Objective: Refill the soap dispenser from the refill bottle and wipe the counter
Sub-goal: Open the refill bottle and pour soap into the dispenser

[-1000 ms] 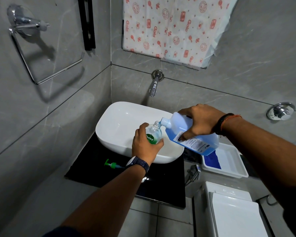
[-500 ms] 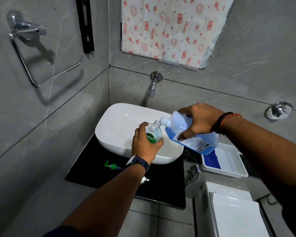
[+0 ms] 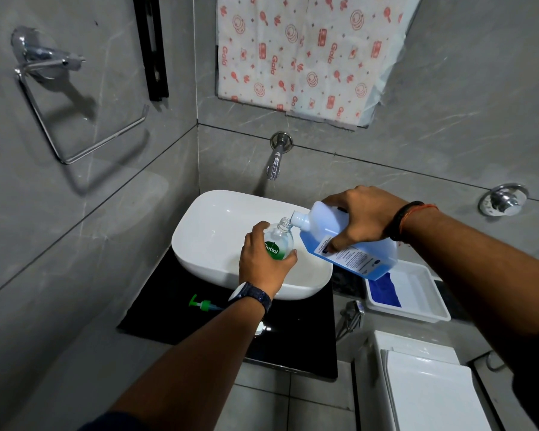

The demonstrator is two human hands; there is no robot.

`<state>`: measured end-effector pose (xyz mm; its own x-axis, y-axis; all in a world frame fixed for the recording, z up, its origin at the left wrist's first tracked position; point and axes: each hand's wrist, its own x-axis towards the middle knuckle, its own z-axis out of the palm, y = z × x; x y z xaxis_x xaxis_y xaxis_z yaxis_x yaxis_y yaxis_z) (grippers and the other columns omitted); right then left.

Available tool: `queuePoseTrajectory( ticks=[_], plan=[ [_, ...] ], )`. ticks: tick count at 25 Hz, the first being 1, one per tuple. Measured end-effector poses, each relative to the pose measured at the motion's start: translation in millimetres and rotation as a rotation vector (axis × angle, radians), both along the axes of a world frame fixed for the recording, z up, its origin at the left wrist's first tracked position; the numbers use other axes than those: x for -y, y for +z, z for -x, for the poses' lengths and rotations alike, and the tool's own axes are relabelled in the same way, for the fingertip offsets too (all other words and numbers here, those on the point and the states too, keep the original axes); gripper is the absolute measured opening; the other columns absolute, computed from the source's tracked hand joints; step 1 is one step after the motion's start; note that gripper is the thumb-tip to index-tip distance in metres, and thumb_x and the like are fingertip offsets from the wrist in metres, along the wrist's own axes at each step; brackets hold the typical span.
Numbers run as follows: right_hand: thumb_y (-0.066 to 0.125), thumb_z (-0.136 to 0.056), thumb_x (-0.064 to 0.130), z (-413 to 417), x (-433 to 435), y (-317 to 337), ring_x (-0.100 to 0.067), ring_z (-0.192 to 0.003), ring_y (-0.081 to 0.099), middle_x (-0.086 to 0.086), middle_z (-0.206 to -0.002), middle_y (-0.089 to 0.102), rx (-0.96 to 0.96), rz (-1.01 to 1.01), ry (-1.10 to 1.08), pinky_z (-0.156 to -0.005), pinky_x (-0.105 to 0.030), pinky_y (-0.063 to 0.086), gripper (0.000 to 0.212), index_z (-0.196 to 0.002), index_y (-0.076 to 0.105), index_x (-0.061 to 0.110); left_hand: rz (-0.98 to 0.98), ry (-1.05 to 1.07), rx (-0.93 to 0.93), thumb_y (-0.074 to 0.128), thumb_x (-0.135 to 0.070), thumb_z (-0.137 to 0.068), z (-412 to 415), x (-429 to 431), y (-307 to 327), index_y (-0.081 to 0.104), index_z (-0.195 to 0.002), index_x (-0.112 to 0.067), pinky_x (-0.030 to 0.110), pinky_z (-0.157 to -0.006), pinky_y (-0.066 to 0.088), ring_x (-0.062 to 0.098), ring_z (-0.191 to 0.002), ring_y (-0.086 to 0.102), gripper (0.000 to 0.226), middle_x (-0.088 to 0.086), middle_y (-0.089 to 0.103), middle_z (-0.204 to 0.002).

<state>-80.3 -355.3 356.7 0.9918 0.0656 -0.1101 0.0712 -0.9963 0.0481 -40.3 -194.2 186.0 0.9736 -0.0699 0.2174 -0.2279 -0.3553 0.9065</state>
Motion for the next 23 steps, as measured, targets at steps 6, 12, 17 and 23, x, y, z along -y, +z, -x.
queuePoseTrajectory(
  ticks=[6,12,17,23],
  plan=[
    [0.072,-0.053,0.072,2.0,0.3,2.2,-0.017,-0.075,0.057,0.01,-0.086,0.057,-0.015,0.01,-0.007,-0.056,-0.023,0.037,0.091,-0.13,0.05,0.029,-0.008,-0.001,0.001,0.081,-0.037,-0.058,1.8,1.4,2.3,0.041,-0.119,-0.03,0.036,-0.085,0.049,0.024,-0.104,0.057,0.073,0.0,0.055,-0.117],
    [0.07,-0.051,0.074,2.0,3.2,4.5,-0.02,-0.077,0.058,0.009,-0.086,0.058,-0.014,0.035,-0.005,-0.063,-0.027,0.04,0.091,-0.129,0.05,0.031,-0.001,0.001,0.001,0.081,-0.036,-0.059,4.1,3.9,4.6,0.041,-0.119,-0.03,0.039,-0.086,0.051,0.026,-0.104,0.056,0.073,0.0,0.055,-0.117],
    [0.07,-0.052,0.074,2.1,5.4,4.2,-0.02,-0.078,0.059,0.007,-0.09,0.063,-0.025,0.044,0.001,-0.065,-0.028,0.044,0.088,-0.126,0.052,0.031,-0.007,-0.001,-0.015,0.08,-0.036,-0.059,5.8,5.9,4.0,0.041,-0.12,-0.029,0.042,-0.087,0.05,0.028,-0.106,0.055,0.073,0.001,0.055,-0.118],
    [0.07,-0.051,0.075,1.6,5.3,7.1,-0.02,-0.075,0.059,0.005,-0.092,0.068,-0.021,0.048,0.003,-0.065,-0.028,0.046,0.08,-0.118,0.056,0.032,0.004,0.001,-0.021,0.08,-0.036,-0.058,6.7,7.8,6.0,0.042,-0.119,-0.029,0.044,-0.087,0.05,0.029,-0.105,0.055,0.072,0.001,0.056,-0.116]
  ],
)
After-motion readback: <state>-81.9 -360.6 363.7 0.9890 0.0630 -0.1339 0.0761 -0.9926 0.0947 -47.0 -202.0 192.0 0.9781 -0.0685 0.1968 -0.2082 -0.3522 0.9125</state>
